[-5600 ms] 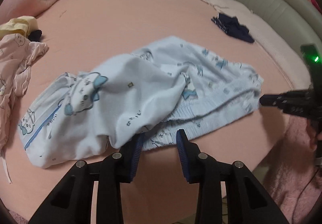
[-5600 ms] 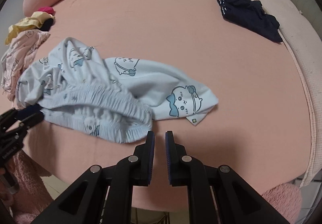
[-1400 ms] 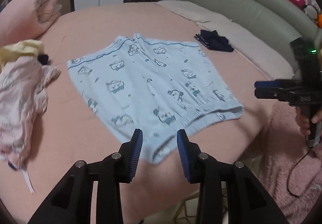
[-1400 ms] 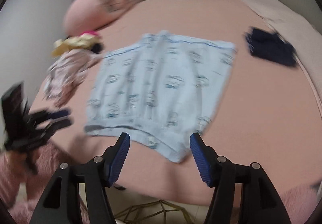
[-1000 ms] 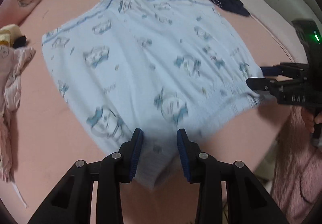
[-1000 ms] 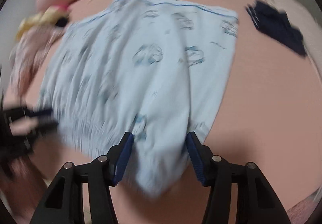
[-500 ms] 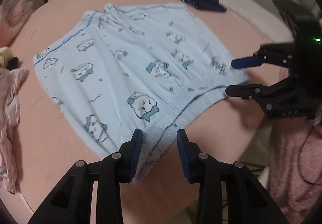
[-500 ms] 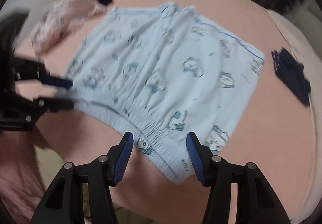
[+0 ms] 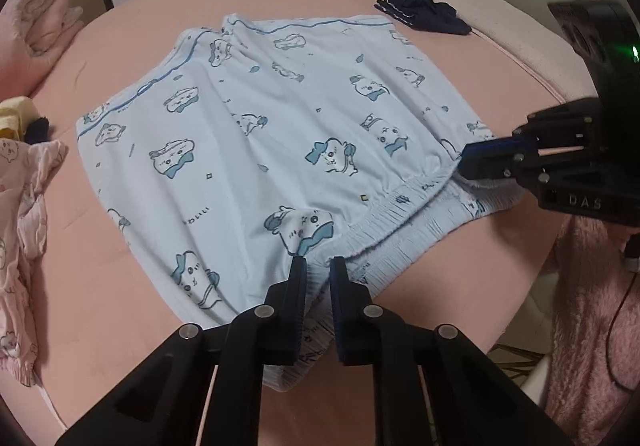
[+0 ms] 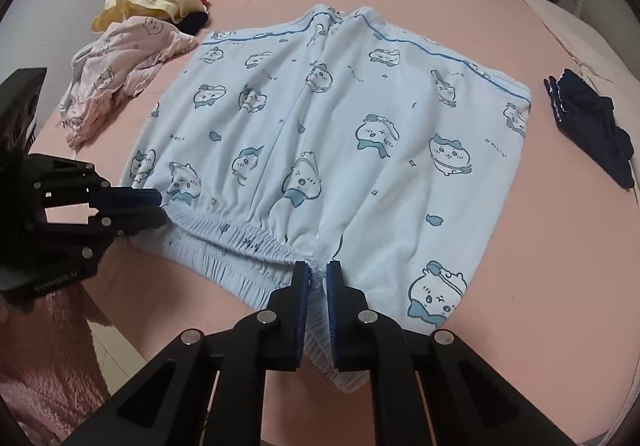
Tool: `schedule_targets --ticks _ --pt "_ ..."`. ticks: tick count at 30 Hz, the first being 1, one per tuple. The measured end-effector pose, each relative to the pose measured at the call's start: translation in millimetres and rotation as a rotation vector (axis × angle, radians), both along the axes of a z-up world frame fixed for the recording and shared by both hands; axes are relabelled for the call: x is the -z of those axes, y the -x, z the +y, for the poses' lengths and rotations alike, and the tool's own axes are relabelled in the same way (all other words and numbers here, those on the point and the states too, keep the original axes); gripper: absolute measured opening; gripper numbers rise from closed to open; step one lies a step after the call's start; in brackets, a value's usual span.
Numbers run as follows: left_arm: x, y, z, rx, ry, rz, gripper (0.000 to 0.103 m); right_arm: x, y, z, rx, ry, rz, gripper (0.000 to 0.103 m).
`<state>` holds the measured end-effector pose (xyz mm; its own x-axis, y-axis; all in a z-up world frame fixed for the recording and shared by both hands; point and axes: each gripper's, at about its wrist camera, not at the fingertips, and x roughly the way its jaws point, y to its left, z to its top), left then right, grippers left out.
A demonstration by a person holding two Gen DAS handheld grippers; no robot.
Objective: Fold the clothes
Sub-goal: 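Grasp the waistband with both tools and straighten the pants on the bed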
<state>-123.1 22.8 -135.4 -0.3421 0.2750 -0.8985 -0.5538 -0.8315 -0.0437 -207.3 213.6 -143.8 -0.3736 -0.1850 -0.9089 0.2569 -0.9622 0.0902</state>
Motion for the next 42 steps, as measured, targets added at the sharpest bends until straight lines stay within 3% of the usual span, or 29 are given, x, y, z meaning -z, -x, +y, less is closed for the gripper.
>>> schedule_targets --ticks 3,5,8,10,16,20,23,26,29,31,32,35,36,37,39,42 --pt "8 -6 9 0.042 0.087 0.054 0.014 7 -14 -13 -0.073 -0.034 -0.046 0.007" --pt "10 -8 11 0.046 0.106 0.074 0.014 10 -23 -26 -0.115 -0.106 -0.011 0.007" --pt "9 1 5 -0.007 0.041 0.033 0.012 12 -18 -27 -0.086 -0.09 -0.019 0.008" --pt "3 7 -1 -0.043 -0.032 0.005 0.005 12 -12 -20 -0.053 -0.04 -0.03 0.007" --pt "-38 -5 -10 -0.008 -0.094 0.07 0.002 -11 -13 -4 -0.022 0.09 0.003 0.004" --pt "-33 -13 -6 0.051 -0.05 0.059 0.002 -23 -18 -4 -0.025 0.107 0.03 0.004" --pt "-12 -10 -8 0.029 -0.003 -0.011 0.005 -17 -19 6 -0.017 0.11 0.005 0.004" --pt "-5 -15 -1 0.039 0.053 0.031 0.007 -17 -16 12 0.012 0.163 -0.015 0.004" --pt "-5 -14 6 0.05 0.019 0.02 0.014 -27 -17 14 0.031 0.218 0.002 0.004" --pt "-5 -9 9 0.042 0.01 0.025 0.036 -36 -15 15 0.043 0.237 0.022 0.004" --pt "-5 -6 11 0.037 0.005 0.032 0.04 -39 -14 16 0.049 0.246 0.025 0.004" --pt "-5 5 17 0.022 0.001 0.076 0.041 -47 -11 18 0.059 0.265 0.036 0.004" --pt "-4 9 19 0.015 0.004 0.093 0.041 -49 -11 19 0.058 0.269 0.04 0.004" --pt "-2 13 20 0.003 0.013 0.095 0.034 -51 -11 21 0.056 0.272 0.046 0.004" --pt "1 20 17 -0.033 0.019 0.078 0.004 -54 -13 24 0.056 0.279 0.054 0.004" --pt "-9 18 10 -0.051 -0.023 0.082 0.003 -49 -14 29 0.051 0.227 0.043 0.004"
